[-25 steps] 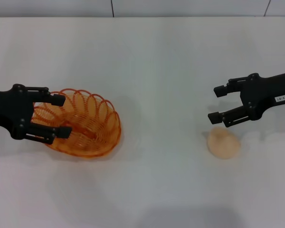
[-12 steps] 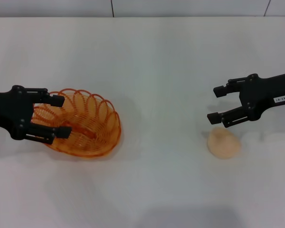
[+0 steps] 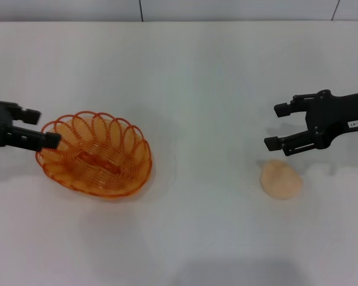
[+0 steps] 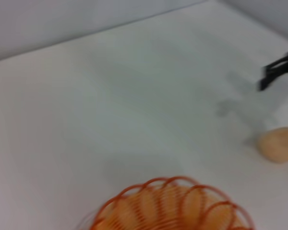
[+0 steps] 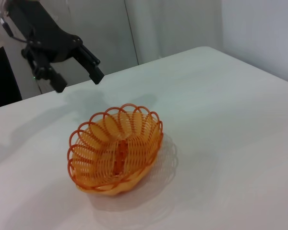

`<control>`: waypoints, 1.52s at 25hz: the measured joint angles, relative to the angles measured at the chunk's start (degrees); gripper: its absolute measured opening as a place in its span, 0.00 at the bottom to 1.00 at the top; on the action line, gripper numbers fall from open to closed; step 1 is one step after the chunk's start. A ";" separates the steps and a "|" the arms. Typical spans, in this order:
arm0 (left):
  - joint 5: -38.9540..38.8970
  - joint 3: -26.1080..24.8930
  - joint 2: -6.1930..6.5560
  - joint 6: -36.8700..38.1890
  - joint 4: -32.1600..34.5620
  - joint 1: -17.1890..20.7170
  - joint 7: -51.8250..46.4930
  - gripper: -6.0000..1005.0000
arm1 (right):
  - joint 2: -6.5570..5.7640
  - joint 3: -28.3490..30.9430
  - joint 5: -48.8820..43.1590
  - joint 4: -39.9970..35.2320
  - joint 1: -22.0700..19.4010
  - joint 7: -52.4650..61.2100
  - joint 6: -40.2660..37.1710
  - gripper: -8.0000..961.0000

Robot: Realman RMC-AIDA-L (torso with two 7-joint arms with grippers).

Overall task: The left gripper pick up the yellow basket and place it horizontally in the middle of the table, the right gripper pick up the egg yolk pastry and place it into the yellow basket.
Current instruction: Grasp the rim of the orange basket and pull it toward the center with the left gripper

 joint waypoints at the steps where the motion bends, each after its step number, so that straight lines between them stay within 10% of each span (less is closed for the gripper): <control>1: 1.22 -0.01 -0.05 -0.21 1.05 -0.09 -1.85 0.82 | 0.09 0.00 0.01 -0.04 -0.02 -0.09 0.06 0.91; 13: 18.30 1.51 -1.98 -7.23 2.05 -4.12 -15.82 0.79 | 0.82 -0.04 0.15 -0.23 0.42 -1.32 0.37 0.91; 38: 20.01 6.66 -3.54 -24.11 -11.43 -6.70 -13.59 0.74 | 0.94 -0.03 0.78 -0.28 0.09 -1.64 1.16 0.91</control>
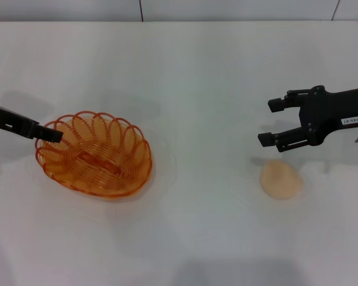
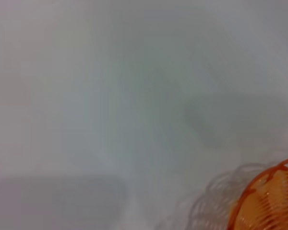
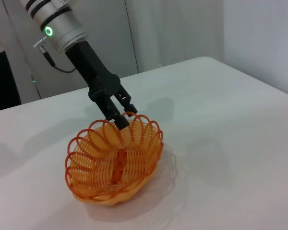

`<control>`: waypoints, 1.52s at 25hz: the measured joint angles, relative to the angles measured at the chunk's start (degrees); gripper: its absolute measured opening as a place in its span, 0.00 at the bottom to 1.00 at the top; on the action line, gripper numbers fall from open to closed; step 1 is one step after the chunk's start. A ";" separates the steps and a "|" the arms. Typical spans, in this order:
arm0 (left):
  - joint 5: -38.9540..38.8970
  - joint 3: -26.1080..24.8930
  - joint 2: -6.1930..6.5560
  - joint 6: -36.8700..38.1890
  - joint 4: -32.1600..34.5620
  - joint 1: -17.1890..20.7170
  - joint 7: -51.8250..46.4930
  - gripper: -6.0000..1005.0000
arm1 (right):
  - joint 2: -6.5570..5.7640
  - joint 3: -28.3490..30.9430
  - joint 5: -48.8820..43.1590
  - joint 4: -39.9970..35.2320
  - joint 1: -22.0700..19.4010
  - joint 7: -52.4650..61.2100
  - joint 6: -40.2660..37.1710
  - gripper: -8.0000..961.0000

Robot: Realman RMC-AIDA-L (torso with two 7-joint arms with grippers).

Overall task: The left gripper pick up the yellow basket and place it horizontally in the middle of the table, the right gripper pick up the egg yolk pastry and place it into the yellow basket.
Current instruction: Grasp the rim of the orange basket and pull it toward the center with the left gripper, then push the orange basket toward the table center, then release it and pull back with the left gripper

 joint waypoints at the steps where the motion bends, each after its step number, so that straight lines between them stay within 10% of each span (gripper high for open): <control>1: 0.00 0.00 -0.01 -0.27 -0.22 -0.08 0.00 0.74 | 0.00 0.00 0.00 0.00 0.00 0.00 0.03 0.91; 6: 0.08 0.15 -0.15 -1.52 -1.33 -0.49 0.33 0.73 | 0.01 0.00 0.00 0.00 0.09 0.01 0.04 0.91; 22: -1.28 0.33 -0.64 -2.04 -2.22 -1.09 1.00 0.10 | 0.01 0.09 1.48 -0.60 0.06 0.30 0.50 0.91; 38: -11.37 3.74 -5.35 2.09 5.39 2.38 -15.55 0.08 | -0.59 0.08 1.48 -1.75 -0.19 -0.56 0.49 0.91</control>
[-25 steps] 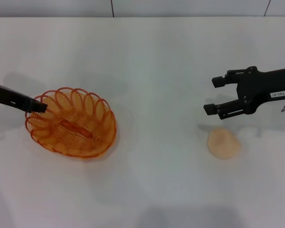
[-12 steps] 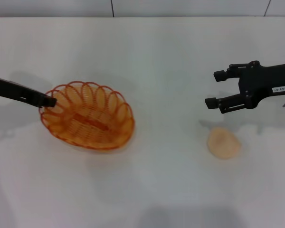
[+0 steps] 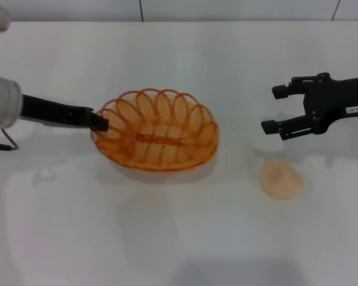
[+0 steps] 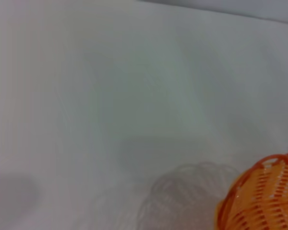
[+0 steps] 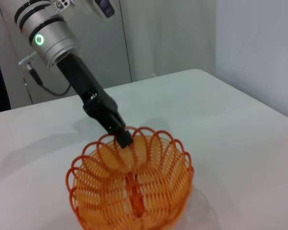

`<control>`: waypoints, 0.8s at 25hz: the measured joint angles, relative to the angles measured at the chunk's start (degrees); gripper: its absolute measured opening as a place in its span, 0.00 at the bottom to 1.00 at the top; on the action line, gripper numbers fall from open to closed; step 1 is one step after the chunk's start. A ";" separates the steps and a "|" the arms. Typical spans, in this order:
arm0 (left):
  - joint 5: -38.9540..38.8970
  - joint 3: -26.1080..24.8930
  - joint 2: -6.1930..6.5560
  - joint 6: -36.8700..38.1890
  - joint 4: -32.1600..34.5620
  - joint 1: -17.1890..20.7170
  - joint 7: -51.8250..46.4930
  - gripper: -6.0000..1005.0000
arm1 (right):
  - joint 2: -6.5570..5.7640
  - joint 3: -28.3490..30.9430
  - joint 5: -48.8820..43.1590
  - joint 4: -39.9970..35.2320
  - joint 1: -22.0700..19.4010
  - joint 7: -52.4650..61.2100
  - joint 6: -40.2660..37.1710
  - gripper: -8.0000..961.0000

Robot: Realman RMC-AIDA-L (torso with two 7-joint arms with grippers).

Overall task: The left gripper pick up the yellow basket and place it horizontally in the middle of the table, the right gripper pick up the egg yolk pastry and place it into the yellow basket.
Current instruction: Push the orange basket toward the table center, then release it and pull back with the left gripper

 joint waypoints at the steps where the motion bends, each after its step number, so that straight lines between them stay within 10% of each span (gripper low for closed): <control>1: -1.32 1.37 0.00 -0.38 0.02 0.56 -1.66 0.08 | -0.04 0.00 0.00 -0.40 -0.21 -0.01 -0.11 0.91; 20: -4.13 10.02 0.11 -8.90 -7.21 -1.27 -10.51 0.08 | -0.29 -0.04 -0.36 -2.29 -1.20 -0.15 -0.58 0.91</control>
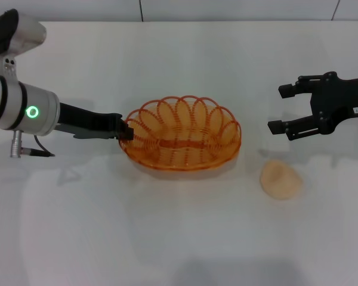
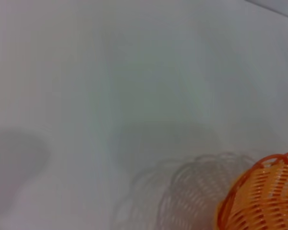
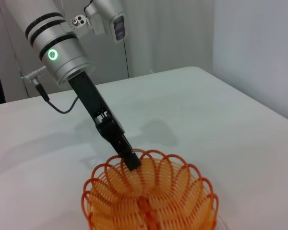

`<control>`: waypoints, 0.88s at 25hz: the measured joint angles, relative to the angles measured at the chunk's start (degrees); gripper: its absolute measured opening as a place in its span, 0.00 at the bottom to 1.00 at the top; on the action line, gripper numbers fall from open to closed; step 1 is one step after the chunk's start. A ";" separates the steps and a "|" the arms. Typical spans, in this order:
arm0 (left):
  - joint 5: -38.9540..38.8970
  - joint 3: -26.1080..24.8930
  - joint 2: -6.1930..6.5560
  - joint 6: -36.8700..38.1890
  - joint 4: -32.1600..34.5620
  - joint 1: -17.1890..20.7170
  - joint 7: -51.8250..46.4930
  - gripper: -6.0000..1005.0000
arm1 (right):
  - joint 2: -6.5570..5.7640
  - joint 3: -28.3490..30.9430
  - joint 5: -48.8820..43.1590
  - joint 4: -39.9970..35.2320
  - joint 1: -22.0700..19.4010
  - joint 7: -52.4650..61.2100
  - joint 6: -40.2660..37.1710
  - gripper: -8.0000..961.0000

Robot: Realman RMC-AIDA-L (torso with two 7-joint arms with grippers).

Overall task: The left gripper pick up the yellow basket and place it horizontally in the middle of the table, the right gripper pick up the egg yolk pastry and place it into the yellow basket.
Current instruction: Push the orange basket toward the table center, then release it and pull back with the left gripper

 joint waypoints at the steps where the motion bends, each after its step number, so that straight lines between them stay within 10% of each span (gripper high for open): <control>1: -0.01 0.28 0.00 -0.03 -0.10 -0.06 0.06 0.08 | 0.00 0.01 0.00 0.00 0.00 0.00 0.00 0.91; 13: -2.86 0.39 0.17 -0.10 -0.15 0.32 -0.01 0.18 | 0.01 0.04 -0.28 0.00 0.01 0.00 0.00 0.91; 22: -2.49 0.39 0.64 1.95 0.03 0.36 0.11 0.55 | 0.00 -0.06 -0.31 0.01 0.01 0.09 0.00 0.91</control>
